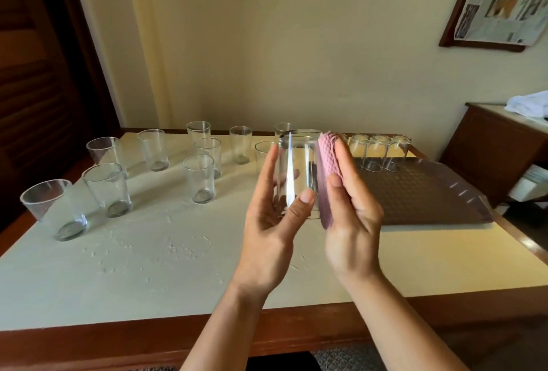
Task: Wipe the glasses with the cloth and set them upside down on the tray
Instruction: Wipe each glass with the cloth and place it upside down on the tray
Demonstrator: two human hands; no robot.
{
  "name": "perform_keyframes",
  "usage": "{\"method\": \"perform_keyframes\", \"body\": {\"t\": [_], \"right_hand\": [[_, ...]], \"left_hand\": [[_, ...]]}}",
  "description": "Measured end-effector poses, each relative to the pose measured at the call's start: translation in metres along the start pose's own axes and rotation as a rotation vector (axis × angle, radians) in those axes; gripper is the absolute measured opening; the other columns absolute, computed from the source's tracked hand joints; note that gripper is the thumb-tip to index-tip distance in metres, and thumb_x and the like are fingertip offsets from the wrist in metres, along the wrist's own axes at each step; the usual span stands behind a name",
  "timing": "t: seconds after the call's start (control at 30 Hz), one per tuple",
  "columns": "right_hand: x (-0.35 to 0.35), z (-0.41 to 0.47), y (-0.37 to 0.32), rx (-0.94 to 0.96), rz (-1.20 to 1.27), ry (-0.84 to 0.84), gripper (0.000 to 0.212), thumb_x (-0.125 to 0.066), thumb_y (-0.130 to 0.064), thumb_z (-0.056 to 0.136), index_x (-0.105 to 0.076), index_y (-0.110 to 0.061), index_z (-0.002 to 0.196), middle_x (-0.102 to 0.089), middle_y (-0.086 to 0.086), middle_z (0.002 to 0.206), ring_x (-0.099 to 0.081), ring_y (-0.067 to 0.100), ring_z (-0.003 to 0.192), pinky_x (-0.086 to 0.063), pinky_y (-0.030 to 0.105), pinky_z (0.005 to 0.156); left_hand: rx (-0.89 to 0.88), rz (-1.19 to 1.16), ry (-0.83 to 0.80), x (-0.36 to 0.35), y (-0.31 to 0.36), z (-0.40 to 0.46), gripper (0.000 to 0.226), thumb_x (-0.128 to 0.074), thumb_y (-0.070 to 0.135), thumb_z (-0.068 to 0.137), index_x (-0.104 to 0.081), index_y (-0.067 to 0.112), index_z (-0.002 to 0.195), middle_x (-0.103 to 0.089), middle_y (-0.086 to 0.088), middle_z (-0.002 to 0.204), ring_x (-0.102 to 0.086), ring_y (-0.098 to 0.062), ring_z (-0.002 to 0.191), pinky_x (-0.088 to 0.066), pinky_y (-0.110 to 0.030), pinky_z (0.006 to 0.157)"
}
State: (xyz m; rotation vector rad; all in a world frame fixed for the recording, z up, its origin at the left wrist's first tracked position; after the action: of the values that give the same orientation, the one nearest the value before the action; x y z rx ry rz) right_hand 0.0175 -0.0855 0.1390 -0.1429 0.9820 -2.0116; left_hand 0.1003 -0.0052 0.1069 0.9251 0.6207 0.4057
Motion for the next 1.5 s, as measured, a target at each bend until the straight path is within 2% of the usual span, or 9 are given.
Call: {"method": "perform_keyframes", "body": {"t": [0.13, 0.4, 0.6, 0.73, 0.9, 1.0, 1.1, 1.33, 1.5], "right_hand": [[-0.004, -0.032, 0.014, -0.035, -0.048, -0.018, 0.051, -0.041, 0.002, 0.103, -0.045, -0.012, 0.153, -0.040, 0.012, 0.161, -0.034, 0.030, 0.151, -0.030, 0.048, 0.123], [-0.007, 0.004, -0.007, 0.020, -0.020, -0.047, 0.051, -0.035, 0.007, 0.104, -0.028, -0.002, 0.153, -0.046, -0.001, 0.156, -0.044, 0.017, 0.145, -0.036, 0.029, 0.118], [-0.014, -0.035, 0.004, 0.043, -0.107, -0.078, 0.051, -0.039, 0.012, 0.100, -0.045, -0.002, 0.149, -0.036, 0.009, 0.162, -0.037, 0.019, 0.150, -0.034, 0.031, 0.120], [0.000, -0.008, 0.003, 0.047, -0.146, 0.001, 0.047, -0.041, 0.005, 0.103, -0.046, -0.012, 0.146, -0.042, 0.009, 0.160, -0.036, 0.025, 0.151, -0.032, 0.045, 0.123], [-0.008, -0.009, -0.002, 0.058, -0.185, -0.020, 0.047, -0.042, 0.004, 0.103, -0.044, -0.011, 0.147, -0.040, 0.011, 0.160, -0.033, 0.026, 0.152, -0.031, 0.046, 0.123], [-0.009, -0.031, 0.007, 0.034, -0.109, -0.026, 0.050, -0.039, 0.006, 0.102, -0.044, -0.010, 0.148, -0.034, 0.018, 0.162, -0.035, 0.029, 0.151, -0.032, 0.042, 0.122], [0.006, -0.012, 0.006, 0.027, -0.154, 0.027, 0.050, -0.040, -0.002, 0.104, -0.045, -0.022, 0.150, -0.038, 0.013, 0.161, -0.033, 0.029, 0.152, -0.026, 0.055, 0.124], [-0.014, -0.020, 0.003, 0.031, -0.137, -0.096, 0.049, -0.038, 0.011, 0.101, -0.038, -0.002, 0.148, -0.041, 0.003, 0.160, -0.039, 0.017, 0.149, -0.034, 0.035, 0.121], [-0.005, -0.009, 0.000, 0.072, -0.167, -0.038, 0.049, -0.040, 0.006, 0.102, -0.040, -0.009, 0.148, -0.035, 0.022, 0.160, -0.036, 0.027, 0.151, -0.032, 0.045, 0.123]], "left_hand": [[0.066, -0.046, 0.075, 0.015, -0.004, 0.008, 0.077, -0.073, 0.030, 0.089, -0.040, 0.032, 0.158, -0.056, -0.003, 0.153, -0.062, -0.020, 0.129, -0.048, -0.046, 0.112], [-0.013, -0.037, 0.048, 0.003, 0.001, -0.001, 0.076, -0.071, 0.002, 0.091, -0.037, 0.019, 0.156, -0.058, 0.019, 0.149, -0.056, -0.003, 0.136, -0.051, -0.028, 0.106], [0.064, -0.043, 0.096, 0.020, 0.002, 0.018, 0.065, -0.064, 0.036, 0.094, -0.045, 0.027, 0.155, -0.055, -0.004, 0.155, -0.058, -0.028, 0.136, -0.048, -0.047, 0.110], [0.124, -0.028, -0.025, 0.011, -0.006, 0.008, 0.060, -0.060, 0.032, 0.094, -0.046, 0.039, 0.152, -0.066, -0.002, 0.142, -0.068, -0.030, 0.111, -0.054, -0.049, 0.099], [0.088, -0.069, 0.103, 0.014, 0.000, 0.011, 0.077, -0.076, 0.029, 0.089, -0.041, 0.028, 0.158, -0.056, -0.005, 0.153, -0.051, -0.029, 0.143, -0.051, -0.038, 0.108], [0.134, -0.060, -0.003, 0.010, -0.002, 0.017, 0.061, -0.059, 0.040, 0.096, -0.046, 0.032, 0.155, -0.062, -0.006, 0.147, -0.062, -0.027, 0.126, -0.047, -0.047, 0.107], [0.183, -0.025, -0.145, 0.000, -0.005, 0.012, 0.065, -0.055, 0.039, 0.095, -0.035, 0.047, 0.157, -0.059, 0.002, 0.150, -0.067, -0.030, 0.119, -0.051, -0.043, 0.105], [-0.009, 0.047, -0.032, 0.003, 0.016, 0.016, 0.074, -0.068, 0.015, 0.095, -0.031, 0.042, 0.152, -0.052, 0.045, 0.138, -0.051, 0.003, 0.138, -0.043, -0.046, 0.119], [0.092, -0.043, -0.095, 0.005, 0.002, 0.010, 0.065, -0.061, 0.031, 0.097, -0.038, 0.049, 0.155, -0.052, 0.020, 0.153, -0.062, -0.030, 0.110, -0.047, -0.058, 0.111]]}}
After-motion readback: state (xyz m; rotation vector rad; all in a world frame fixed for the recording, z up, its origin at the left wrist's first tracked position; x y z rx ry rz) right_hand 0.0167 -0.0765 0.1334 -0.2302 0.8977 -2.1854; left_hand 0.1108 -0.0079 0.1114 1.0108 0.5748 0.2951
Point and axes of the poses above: each hand's wrist, its own z-axis towards the middle knuckle, its own x-axis out of the back of the hand, y = z × x, the point moved 9 cm from there along z, towards the middle knuckle
